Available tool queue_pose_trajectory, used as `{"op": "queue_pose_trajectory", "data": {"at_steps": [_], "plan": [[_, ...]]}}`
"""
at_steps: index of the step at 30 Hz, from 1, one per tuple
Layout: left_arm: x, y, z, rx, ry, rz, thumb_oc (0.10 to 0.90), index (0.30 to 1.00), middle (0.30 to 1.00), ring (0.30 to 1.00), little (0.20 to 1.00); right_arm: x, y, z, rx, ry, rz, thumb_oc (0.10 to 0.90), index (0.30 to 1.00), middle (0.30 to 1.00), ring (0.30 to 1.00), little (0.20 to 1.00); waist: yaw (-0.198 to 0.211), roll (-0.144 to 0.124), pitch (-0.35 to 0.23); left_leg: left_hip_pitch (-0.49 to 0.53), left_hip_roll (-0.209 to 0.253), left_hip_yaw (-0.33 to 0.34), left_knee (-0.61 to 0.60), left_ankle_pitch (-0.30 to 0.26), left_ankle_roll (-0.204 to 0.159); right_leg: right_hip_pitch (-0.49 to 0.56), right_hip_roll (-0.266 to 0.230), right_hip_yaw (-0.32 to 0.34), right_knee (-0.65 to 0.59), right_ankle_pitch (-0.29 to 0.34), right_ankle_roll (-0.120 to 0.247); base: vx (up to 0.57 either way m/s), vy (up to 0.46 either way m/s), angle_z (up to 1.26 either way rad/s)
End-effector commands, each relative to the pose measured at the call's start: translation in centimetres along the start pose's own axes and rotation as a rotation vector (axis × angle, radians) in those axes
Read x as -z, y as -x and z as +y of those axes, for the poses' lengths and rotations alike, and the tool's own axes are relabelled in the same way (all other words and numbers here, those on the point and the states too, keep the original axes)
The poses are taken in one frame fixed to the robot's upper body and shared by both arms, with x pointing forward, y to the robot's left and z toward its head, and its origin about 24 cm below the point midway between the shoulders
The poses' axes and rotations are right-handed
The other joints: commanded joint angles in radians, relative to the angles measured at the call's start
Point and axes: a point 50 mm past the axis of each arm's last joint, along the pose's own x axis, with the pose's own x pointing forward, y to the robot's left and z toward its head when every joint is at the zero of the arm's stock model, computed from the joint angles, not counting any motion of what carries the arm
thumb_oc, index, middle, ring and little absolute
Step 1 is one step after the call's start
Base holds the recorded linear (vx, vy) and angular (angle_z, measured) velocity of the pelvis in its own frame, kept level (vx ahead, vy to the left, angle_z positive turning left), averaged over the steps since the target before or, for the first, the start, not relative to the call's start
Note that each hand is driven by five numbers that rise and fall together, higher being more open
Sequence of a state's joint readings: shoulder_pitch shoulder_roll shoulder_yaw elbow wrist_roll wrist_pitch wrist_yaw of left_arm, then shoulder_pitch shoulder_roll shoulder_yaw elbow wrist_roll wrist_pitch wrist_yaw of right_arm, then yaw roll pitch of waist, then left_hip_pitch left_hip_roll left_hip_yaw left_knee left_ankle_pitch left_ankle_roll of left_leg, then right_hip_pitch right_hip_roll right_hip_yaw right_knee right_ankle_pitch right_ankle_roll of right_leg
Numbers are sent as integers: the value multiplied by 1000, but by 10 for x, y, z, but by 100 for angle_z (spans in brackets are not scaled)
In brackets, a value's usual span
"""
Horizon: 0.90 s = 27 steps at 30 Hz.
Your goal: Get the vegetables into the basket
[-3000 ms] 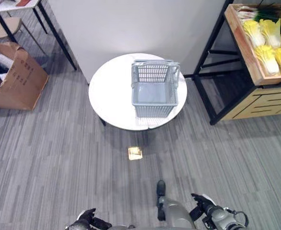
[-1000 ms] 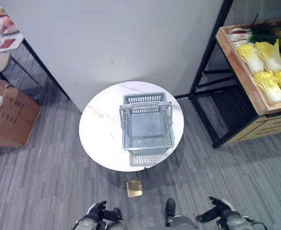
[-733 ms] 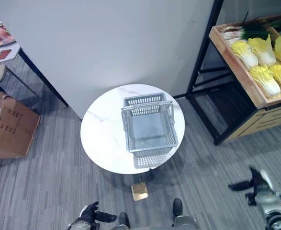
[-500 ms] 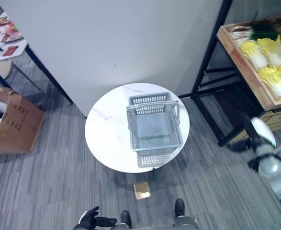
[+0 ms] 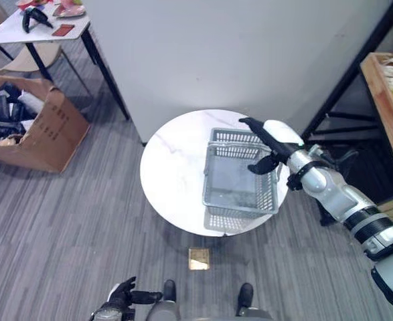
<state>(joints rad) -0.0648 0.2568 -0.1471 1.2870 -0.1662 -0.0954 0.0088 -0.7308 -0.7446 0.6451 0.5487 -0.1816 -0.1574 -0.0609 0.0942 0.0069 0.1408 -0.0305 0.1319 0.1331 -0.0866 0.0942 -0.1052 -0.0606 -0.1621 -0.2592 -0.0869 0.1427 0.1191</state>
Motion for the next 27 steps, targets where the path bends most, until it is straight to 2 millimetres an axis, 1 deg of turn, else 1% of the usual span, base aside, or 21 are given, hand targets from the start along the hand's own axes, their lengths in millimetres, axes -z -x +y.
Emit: {"op": "queue_pose_trajectory", "data": {"at_steps": [1, 2, 3, 4, 5, 6, 7, 9, 10, 11, 12, 13, 14, 15, 16, 17, 19, 24, 25, 26, 27], "plan": [[17, 4, 23, -59, -86, 80, 900, 1000, 1000, 1000, 1000, -21, -21, -68, 216, -17, -58, 900, 1000, 1000, 1000, 1000, -2, -51, 23, -21, 17, -27, -1, 2, -23, 20, -71, 36, 0, 20, 76, -36, -1, 10], [17, 4, 23, -59, -85, 80, 900, 1000, 1000, 1000, 1000, -21, -21, -68, 216, -16, -58, 900, 1000, 1000, 1000, 1000, -3, -50, 23, -22, 17, -27, -1, 2, -23, 20, -71, 36, 0, 20, 76, -36, -5, 12], [10, 2, 24, -64, -71, 58, 900, 1000, 1000, 1000, 1000, -20, -25, -74, 219, -6, -33, 900, 1000, 1000, 1000, 1000, 3, -50, 29, -37, 18, -36, -1, 9, -26, 11, -70, 31, 0, 22, 76, -42, -5, 14], [5, 2, 26, -73, -53, 42, 900, 1000, 1000, 1000, 1000, -15, -28, -76, 236, -66, 9, 900, 1000, 1000, 1000, 1000, 6, -46, 37, -50, 17, -44, -1, 13, -28, 5, -71, 26, 0, 23, 75, -42, -5, 10], [5, 2, 26, -73, -53, 42, 900, 1000, 1000, 1000, 1000, -15, -29, -76, 236, -66, 8, 900, 1000, 1000, 1000, 1000, 6, -46, 36, -50, 17, -44, -1, 13, -28, 5, -71, 26, 0, 23, 75, -43, -4, 11], [2, 1, 29, -87, -38, 32, 900, 1000, 1000, 1000, 1000, -6, -32, -79, 266, -118, 72, 900, 1000, 1000, 1000, 1000, 14, -44, 45, -71, 17, -53, -1, 20, -28, -10, -69, 21, 0, 27, 74, -38, -7, 9], [0, 1, 32, -94, -30, 26, 900, 1000, 1000, 1000, 1000, 0, -33, -85, 279, -107, 109, 900, 1000, 1000, 1000, 1000, 20, -42, 51, -82, 16, -58, -1, 24, -29, -18, -70, 21, 0, 29, 74, -38, -7, 10], [-1, 1, 33, -98, -26, 22, 900, 1000, 1000, 1000, 1000, 1, -33, -87, 282, -99, 119, 900, 1000, 1000, 1000, 1000, 20, -41, 54, -86, 15, -60, -1, 26, -28, -22, -70, 20, 0, 29, 73, -13, -3, 7], [-2, 1, 35, -102, -27, 21, 900, 1000, 1000, 1000, 1000, 2, -33, -92, 289, -71, 131, 900, 1000, 1000, 1000, 1000, 24, -39, 59, -94, 15, -62, -1, 29, -30, -28, -71, 19, 0, 29, 74, 50, 17, 3], [-110, 0, 74, -200, -35, -150, 900, 1000, 1000, 1000, 1000, -10, -43, -75, 227, -88, 106, 900, 1000, 1000, 1000, 1000, -21, -40, 43, -89, 21, -46, -1, 25, -35, -34, -67, 33, 0, 27, 75, 19, 16, 9], [-28, -5, 22, -123, -53, -12, 900, 1000, 1000, 1000, 1000, -20, -42, -67, 265, -121, 47, 900, 1000, 1000, 1000, 1000, -11, -51, 54, -104, 24, -46, -1, 25, -35, -57, -64, 42, 3, 26, 68, 0, 0, 0], [-33, -5, 16, -139, -62, -34, 900, 1000, 1000, 1000, 1000, -9, -40, -69, 278, -112, 95, 900, 1000, 1000, 1000, 1000, -14, -55, 57, -114, 25, -49, -1, 31, -38, -65, -63, 42, 3, 25, 66, -44, -20, -29], [-33, -6, 16, -139, -62, -34, 900, 1000, 1000, 1000, 1000, -9, -40, -69, 278, -112, 94, 900, 1000, 1000, 1000, 1000, -15, -54, 56, -115, 25, -49, -1, 31, -38, -65, -63, 42, 3, 25, 66, -31, -31, -40], [-26, -5, 9, -80, -29, -29, 900, 1000, 1000, 1000, 1000, -8, -40, -85, 306, -91, 117, 900, 1000, 1000, 1000, 1000, 0, -55, 60, -126, 24, -55, -1, 36, -40, -72, -64, 38, 3, 27, 66, -28, -34, -25], [-27, -5, 6, -108, -27, -35, 900, 1000, 1000, 1000, 1000, -5, -38, -91, 335, -97, 118, 900, 1000, 1000, 1000, 1000, 3, -53, 65, -134, 23, -59, -1, 40, -39, -76, -64, 35, 3, 28, 65, -33, -50, 4], [-3, -2, 7, -92, -44, 34, 900, 1000, 1000, 1000, 1000, 8, -33, -99, 347, -68, 185, 900, 1000, 1000, 1000, 1000, 22, -48, 71, -141, 21, -65, -1, 44, -39, -74, -68, 29, 1, 32, 67, -13, -46, 14], [-10, -2, 7, -78, -46, -10, 900, 1000, 1000, 1000, 1000, 18, -27, -106, 394, -74, 209, 900, 1000, 1000, 1000, 1000, 38, -31, 88, -149, 12, -77, -1, 47, -36, -76, -73, 21, 0, 34, 72, 5, -16, 27], [-19, -3, 5, -73, -57, -50, 900, 1000, 1000, 1000, 1000, 21, -27, -109, 400, -47, 227, 900, 1000, 1000, 1000, 1000, 46, -24, 93, -162, 7, -83, -1, 48, -34, -88, -77, 22, 0, 36, 74, -4, 3, 12], [-19, -3, 4, -71, -57, -52, 900, 1000, 1000, 1000, 1000, 22, -26, -108, 392, -33, 232, 604, 585, 585, 585, 585, 47, -23, 92, -163, 6, -84, -1, 48, -33, -88, -77, 21, 0, 35, 74, 0, 0, 0], [-19, -3, 2, -67, -63, -52, 900, 1000, 1000, 1000, 1000, 25, -26, -104, 364, 12, 254, 400, 300, 300, 300, 300, 50, -22, 94, -163, 5, -86, -1, 48, -32, -86, -78, 19, 0, 34, 74, 0, 0, 0], [-19, -3, 2, -67, -63, -52, 900, 1000, 1000, 1000, 1000, 25, -26, -104, 364, 13, 254, 400, 300, 300, 300, 300, 50, -22, 95, -163, 5, -86, -1, 48, -32, -86, -78, 19, 0, 34, 74, 0, 0, 0]]}}
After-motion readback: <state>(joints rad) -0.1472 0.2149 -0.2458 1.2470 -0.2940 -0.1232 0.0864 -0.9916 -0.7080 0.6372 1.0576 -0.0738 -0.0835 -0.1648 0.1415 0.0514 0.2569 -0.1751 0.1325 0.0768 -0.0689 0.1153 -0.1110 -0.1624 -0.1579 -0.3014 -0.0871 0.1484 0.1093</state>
